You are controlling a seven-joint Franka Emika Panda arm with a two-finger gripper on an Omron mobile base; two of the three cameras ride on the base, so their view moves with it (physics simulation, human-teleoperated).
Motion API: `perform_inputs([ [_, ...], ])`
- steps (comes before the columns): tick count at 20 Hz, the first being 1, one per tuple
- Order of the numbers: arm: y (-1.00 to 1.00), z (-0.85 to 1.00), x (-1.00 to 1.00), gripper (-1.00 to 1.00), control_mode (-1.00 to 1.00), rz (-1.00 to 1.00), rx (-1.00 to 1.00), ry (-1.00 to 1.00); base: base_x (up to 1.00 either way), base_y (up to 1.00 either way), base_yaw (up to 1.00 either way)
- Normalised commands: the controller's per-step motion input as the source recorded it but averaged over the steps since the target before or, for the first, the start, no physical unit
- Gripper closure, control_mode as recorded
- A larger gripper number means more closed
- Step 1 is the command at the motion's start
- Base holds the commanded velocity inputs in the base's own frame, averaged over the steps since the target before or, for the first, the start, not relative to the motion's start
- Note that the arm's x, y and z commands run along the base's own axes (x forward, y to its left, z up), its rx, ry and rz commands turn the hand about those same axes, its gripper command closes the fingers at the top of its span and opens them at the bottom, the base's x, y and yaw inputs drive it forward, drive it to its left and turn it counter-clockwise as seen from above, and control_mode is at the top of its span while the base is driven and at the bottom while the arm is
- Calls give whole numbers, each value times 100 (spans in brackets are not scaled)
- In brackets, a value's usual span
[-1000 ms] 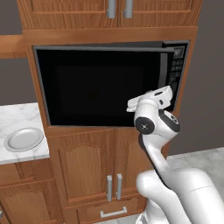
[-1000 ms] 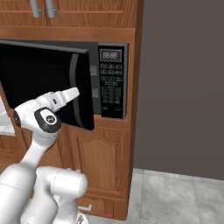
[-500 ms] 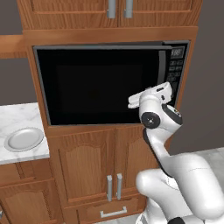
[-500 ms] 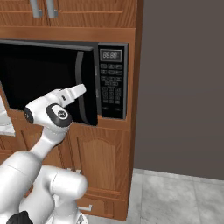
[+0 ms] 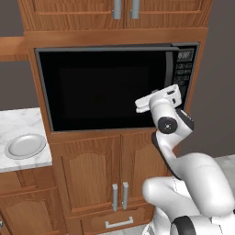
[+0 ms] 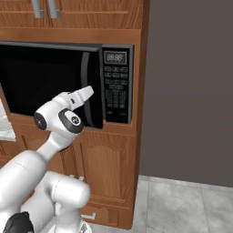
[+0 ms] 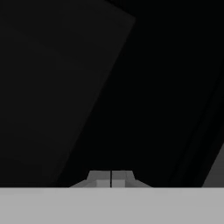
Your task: Pick the cheese from the counter and place it in the microwave. Then turn on the microwave.
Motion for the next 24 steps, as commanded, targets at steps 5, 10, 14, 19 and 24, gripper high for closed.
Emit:
perform_inputs([
  [5,-9,0,13,100,-100,11,4,0,0,0,0],
  [10,-12,0,19,100,-100,11,5,2,0,0,0],
  [14,-13,0,23,100,-100,12,5,4,0,0,0],
  [19,-12,0,23,100,-100,12,5,5,0,0,0],
  [24,-13,0,20,100,-100,11,5,4,0,0,0],
])
